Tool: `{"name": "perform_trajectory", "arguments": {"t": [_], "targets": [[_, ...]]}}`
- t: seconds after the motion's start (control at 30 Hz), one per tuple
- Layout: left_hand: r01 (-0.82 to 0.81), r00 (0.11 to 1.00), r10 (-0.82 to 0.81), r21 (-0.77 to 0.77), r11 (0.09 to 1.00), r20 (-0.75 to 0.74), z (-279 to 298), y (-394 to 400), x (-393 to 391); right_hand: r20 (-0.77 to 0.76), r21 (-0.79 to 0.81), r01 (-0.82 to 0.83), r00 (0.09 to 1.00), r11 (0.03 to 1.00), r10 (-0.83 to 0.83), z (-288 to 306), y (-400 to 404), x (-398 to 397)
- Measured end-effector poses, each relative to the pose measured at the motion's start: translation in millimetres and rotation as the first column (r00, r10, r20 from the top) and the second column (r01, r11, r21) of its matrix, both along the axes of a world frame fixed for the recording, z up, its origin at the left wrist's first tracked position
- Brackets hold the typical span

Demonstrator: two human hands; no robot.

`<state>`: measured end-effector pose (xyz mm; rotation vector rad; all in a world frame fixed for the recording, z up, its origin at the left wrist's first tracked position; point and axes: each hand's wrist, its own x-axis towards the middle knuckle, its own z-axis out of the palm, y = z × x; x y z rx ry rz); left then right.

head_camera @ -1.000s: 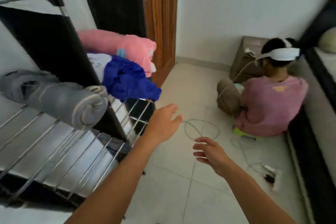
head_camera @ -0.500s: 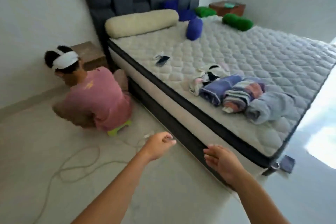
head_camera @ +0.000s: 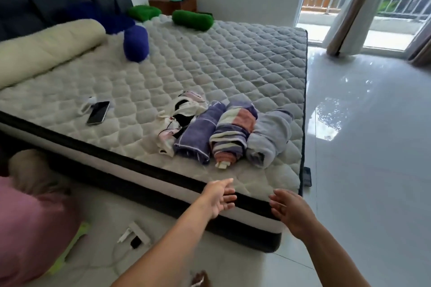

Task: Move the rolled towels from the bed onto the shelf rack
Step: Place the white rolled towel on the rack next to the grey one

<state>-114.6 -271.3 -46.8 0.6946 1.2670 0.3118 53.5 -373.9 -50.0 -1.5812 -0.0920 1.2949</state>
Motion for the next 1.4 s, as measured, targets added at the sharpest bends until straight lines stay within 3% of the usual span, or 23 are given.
{"name": "perform_trajectory", "arguments": {"t": [0.27, 0.43, 0.57, 0.7, 0.83, 0.9, 0.97, 1.17, 1.27, 1.4], "targets": [[0.220, 0.967, -0.237, -0.171, 0.960, -0.089, -20, 88, 71, 0.057, -0.028, 0.072, 0.996, 0.997, -0.070, -12, 93, 61], [0.189, 0.971, -0.223, -0.296, 0.936, -0.085, -38, 143, 125, 0.205, -0.054, -0.020, 0.978, 0.998, 0.031, -27, 182, 130], [0.178, 0.974, -0.220, -0.419, 0.890, -0.053, -48, 169, 165, 0.418, -0.129, -0.114, 0.895, 0.985, 0.158, -35, 255, 186], [0.099, 0.984, -0.162, -0.546, 0.832, -0.069, -51, 197, 184, 0.603, -0.213, -0.222, 0.737, 0.951, 0.307, -42, 320, 231], [0.080, 0.978, -0.181, -0.621, 0.780, -0.101, -61, 214, 190, 0.516, -0.350, -0.240, 0.758, 0.906, 0.400, -63, 360, 263], [0.078, 0.978, -0.184, -0.639, 0.765, -0.102, -66, 218, 193, 0.490, -0.409, -0.318, 0.714, 0.855, 0.500, -79, 366, 269], [0.064, 0.979, -0.172, -0.643, 0.764, -0.107, -69, 219, 194, 0.497, -0.457, -0.341, 0.668, 0.822, 0.554, -84, 368, 268], [0.063, 0.968, -0.197, -0.610, 0.790, -0.155, -68, 215, 194, 0.408, -0.557, -0.390, 0.640, 0.733, 0.651, -83, 374, 279], [0.100, 0.938, -0.268, -0.569, 0.817, -0.220, -66, 202, 194, 0.367, -0.588, -0.410, 0.633, 0.698, 0.681, -75, 360, 283], [0.169, 0.904, -0.332, -0.489, 0.856, -0.268, -44, 177, 177, 0.454, -0.504, -0.437, 0.600, 0.745, 0.659, -65, 327, 269]]}}
